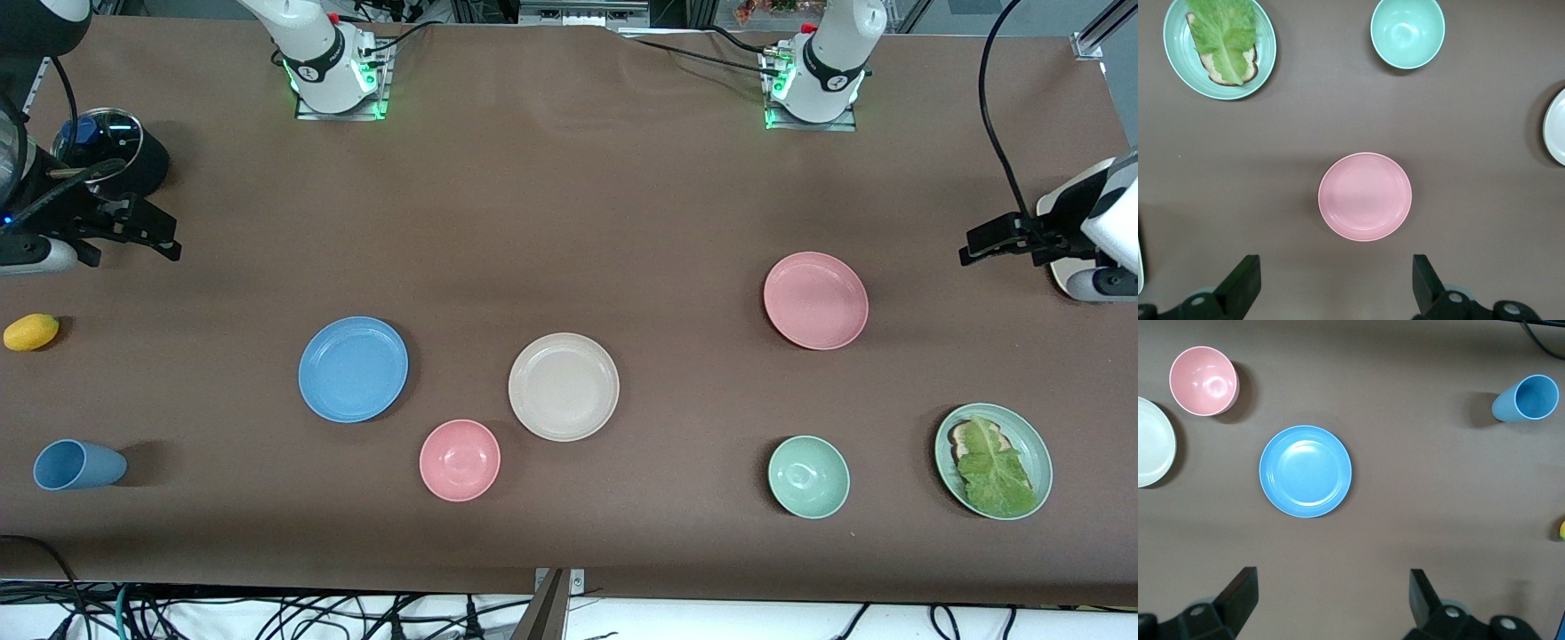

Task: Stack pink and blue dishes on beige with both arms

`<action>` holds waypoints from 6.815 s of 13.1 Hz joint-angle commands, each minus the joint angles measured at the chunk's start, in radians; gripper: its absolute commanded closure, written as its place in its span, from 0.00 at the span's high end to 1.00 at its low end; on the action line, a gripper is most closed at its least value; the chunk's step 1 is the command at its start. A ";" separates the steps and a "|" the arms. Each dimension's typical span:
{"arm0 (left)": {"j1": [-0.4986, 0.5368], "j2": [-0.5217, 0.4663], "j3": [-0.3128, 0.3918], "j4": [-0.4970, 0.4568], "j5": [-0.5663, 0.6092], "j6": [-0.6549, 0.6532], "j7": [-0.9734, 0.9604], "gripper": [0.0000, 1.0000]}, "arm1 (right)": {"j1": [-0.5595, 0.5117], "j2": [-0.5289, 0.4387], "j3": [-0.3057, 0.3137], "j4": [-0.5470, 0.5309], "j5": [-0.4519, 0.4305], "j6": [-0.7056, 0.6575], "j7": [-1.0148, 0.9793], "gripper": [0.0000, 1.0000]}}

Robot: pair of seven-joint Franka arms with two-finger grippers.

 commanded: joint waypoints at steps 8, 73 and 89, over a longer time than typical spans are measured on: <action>0.002 0.011 0.002 0.018 -0.002 0.000 0.017 1.00 | -0.001 -0.011 0.004 -0.001 0.008 0.008 0.005 1.00; 0.439 0.134 -0.350 -0.831 -0.362 1.023 0.451 1.00 | 0.015 0.486 0.001 -0.372 0.010 0.798 0.007 0.09; 0.430 0.215 -0.353 -0.882 -0.362 1.189 0.467 0.00 | 0.013 0.453 -0.004 -0.182 -0.053 0.562 -0.023 0.00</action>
